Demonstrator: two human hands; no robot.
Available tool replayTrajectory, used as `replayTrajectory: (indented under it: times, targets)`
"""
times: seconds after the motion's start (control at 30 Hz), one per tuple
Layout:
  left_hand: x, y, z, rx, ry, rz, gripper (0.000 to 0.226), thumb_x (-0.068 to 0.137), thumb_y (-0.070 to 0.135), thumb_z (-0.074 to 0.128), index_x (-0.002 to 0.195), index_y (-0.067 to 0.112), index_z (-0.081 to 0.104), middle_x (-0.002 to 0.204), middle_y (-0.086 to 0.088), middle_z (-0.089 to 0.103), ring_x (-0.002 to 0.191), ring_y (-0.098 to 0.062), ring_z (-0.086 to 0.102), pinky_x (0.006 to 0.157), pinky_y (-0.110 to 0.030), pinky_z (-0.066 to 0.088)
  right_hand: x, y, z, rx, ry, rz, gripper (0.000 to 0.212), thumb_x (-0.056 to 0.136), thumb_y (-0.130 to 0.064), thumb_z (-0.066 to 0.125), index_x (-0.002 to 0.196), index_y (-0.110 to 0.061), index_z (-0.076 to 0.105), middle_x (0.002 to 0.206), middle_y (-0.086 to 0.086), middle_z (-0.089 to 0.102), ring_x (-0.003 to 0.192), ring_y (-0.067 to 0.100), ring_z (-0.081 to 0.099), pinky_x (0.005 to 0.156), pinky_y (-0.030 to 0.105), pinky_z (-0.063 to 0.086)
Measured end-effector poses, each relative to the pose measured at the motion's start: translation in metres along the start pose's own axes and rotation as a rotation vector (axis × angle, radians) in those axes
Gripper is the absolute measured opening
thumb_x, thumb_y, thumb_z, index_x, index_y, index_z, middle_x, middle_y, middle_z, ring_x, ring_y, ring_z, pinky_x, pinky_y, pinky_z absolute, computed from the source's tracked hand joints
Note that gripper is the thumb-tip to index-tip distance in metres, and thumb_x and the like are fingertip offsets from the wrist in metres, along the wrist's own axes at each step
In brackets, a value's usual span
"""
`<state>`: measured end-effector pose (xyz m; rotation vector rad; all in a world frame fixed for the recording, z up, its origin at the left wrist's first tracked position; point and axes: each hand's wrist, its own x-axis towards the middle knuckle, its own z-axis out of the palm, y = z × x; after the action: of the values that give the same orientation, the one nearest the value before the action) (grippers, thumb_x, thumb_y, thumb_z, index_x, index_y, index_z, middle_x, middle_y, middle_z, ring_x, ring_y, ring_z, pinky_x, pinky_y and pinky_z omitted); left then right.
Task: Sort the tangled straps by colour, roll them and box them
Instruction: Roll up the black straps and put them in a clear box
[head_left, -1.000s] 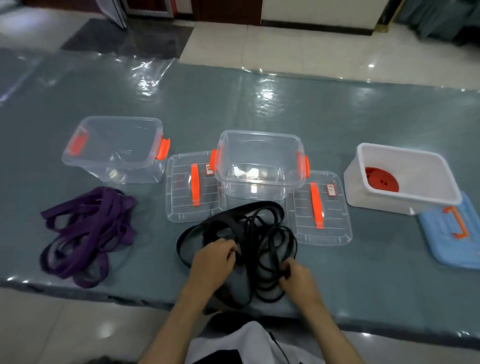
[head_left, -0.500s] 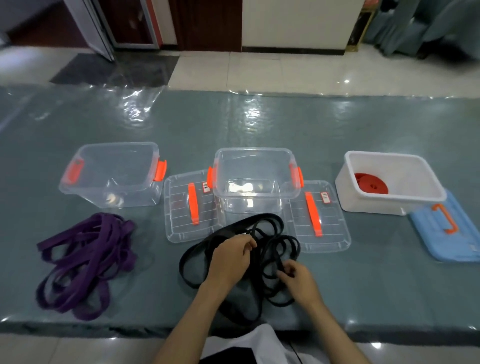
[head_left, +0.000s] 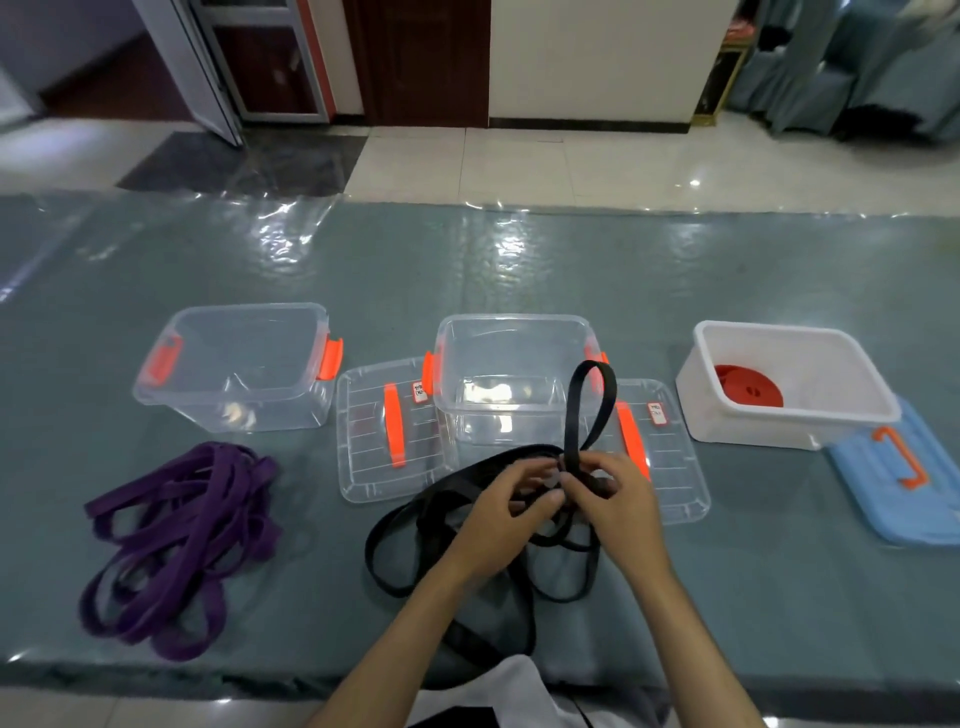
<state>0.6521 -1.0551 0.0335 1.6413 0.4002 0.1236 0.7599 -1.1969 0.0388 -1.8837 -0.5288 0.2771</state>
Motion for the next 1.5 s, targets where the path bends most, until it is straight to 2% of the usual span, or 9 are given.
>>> replayTrajectory:
  times: [0.23, 0.33, 0.43, 0.53, 0.67, 0.83, 1.0, 1.2, 1.5]
  targets:
    - [0.031, 0.035, -0.014, -0.166, 0.229, -0.051, 0.034, 0.095, 0.03, 0.078, 0.125, 0.027, 0.062, 0.111, -0.001, 0.079, 0.101, -0.015, 0.077, 0.089, -0.035, 0.063, 0.006, -0.012, 0.014, -0.125, -0.175, -0.117, 0.03, 0.086, -0.008, 0.085, 0.111, -0.025, 0.08, 0.104, -0.011, 0.067, 0.099, -0.002, 0.066, 0.083, 0.012, 0.052]
    - [0.038, 0.039, -0.022, -0.219, 0.25, -0.033, 0.027, 0.096, 0.012, 0.075, 0.121, 0.017, 0.066, 0.1, -0.009, 0.08, 0.092, -0.023, 0.08, 0.085, -0.037, 0.065, 0.009, -0.016, 0.018, -0.07, -0.218, -0.113, 0.032, 0.085, -0.019, 0.088, 0.105, -0.042, 0.078, 0.107, -0.013, 0.069, 0.1, -0.002, 0.068, 0.082, 0.012, 0.055]
    - [0.042, 0.045, -0.032, -0.355, 0.309, -0.03, 0.018, 0.096, 0.002, 0.071, 0.112, 0.009, 0.071, 0.101, -0.016, 0.079, 0.086, -0.033, 0.08, 0.075, -0.034, 0.064, 0.014, -0.019, 0.016, 0.117, -0.147, -0.01, 0.009, 0.088, -0.04, 0.082, 0.093, -0.04, 0.074, 0.096, -0.006, 0.077, 0.091, 0.01, 0.077, 0.084, 0.032, 0.063]
    - [0.049, 0.055, -0.04, -0.333, 0.354, 0.026, 0.017, 0.095, -0.003, 0.071, 0.105, 0.011, 0.073, 0.098, -0.014, 0.078, 0.08, -0.031, 0.078, 0.073, -0.035, 0.064, 0.021, -0.018, 0.013, 0.301, 0.004, 0.143, 0.025, 0.084, -0.051, 0.078, 0.091, -0.037, 0.058, 0.086, 0.007, 0.078, 0.077, 0.027, 0.08, 0.077, 0.05, 0.066]
    - [0.056, 0.082, -0.051, -0.232, 0.338, 0.145, 0.026, 0.093, -0.008, 0.07, 0.101, 0.017, 0.073, 0.095, -0.004, 0.077, 0.083, -0.021, 0.076, 0.078, -0.033, 0.063, 0.041, -0.018, 0.006, 0.057, -0.05, 0.022, 0.03, 0.094, -0.038, 0.078, 0.119, -0.046, 0.062, 0.075, 0.001, 0.076, 0.068, 0.015, 0.075, 0.07, 0.03, 0.061]
    - [0.064, 0.123, -0.062, -0.176, 0.327, 0.263, 0.02, 0.091, -0.003, 0.075, 0.101, 0.013, 0.072, 0.102, -0.01, 0.079, 0.094, -0.019, 0.076, 0.09, -0.032, 0.061, 0.069, -0.057, 0.005, -0.01, -0.157, -0.176, 0.007, 0.09, -0.037, 0.081, 0.086, -0.041, 0.075, 0.092, -0.005, 0.069, 0.084, 0.013, 0.067, 0.072, 0.018, 0.052]
    - [0.075, 0.163, -0.078, -0.084, 0.358, 0.402, 0.011, 0.089, 0.013, 0.083, 0.096, 0.02, 0.081, 0.104, 0.004, 0.079, 0.097, -0.015, 0.075, 0.085, -0.024, 0.059, 0.098, -0.108, 0.002, 0.226, -0.197, -0.24, 0.01, 0.095, -0.019, 0.078, 0.089, -0.024, 0.073, 0.117, -0.006, 0.072, 0.116, 0.015, 0.069, 0.09, 0.029, 0.057]
    - [0.089, 0.2, -0.087, -0.238, 0.327, 0.437, 0.023, 0.102, 0.011, 0.067, 0.123, 0.013, 0.076, 0.099, -0.009, 0.081, 0.083, -0.016, 0.076, 0.078, -0.026, 0.06, 0.124, -0.174, -0.002, 0.472, -0.115, -0.314, 0.013, 0.099, -0.017, 0.071, 0.09, -0.026, 0.066, 0.096, 0.01, 0.081, 0.081, 0.032, 0.081, 0.072, 0.032, 0.064]
    - [0.099, 0.244, -0.096, -0.285, 0.441, 0.523, 0.034, 0.087, 0.017, 0.086, 0.119, 0.017, 0.073, 0.098, -0.009, 0.081, 0.095, -0.024, 0.078, 0.089, -0.037, 0.063, 0.146, -0.225, -0.009, 0.272, -0.042, -0.45, 0.015, 0.099, -0.03, 0.074, 0.112, -0.034, 0.066, 0.096, 0.0, 0.082, 0.092, 0.017, 0.08, 0.085, 0.046, 0.065]
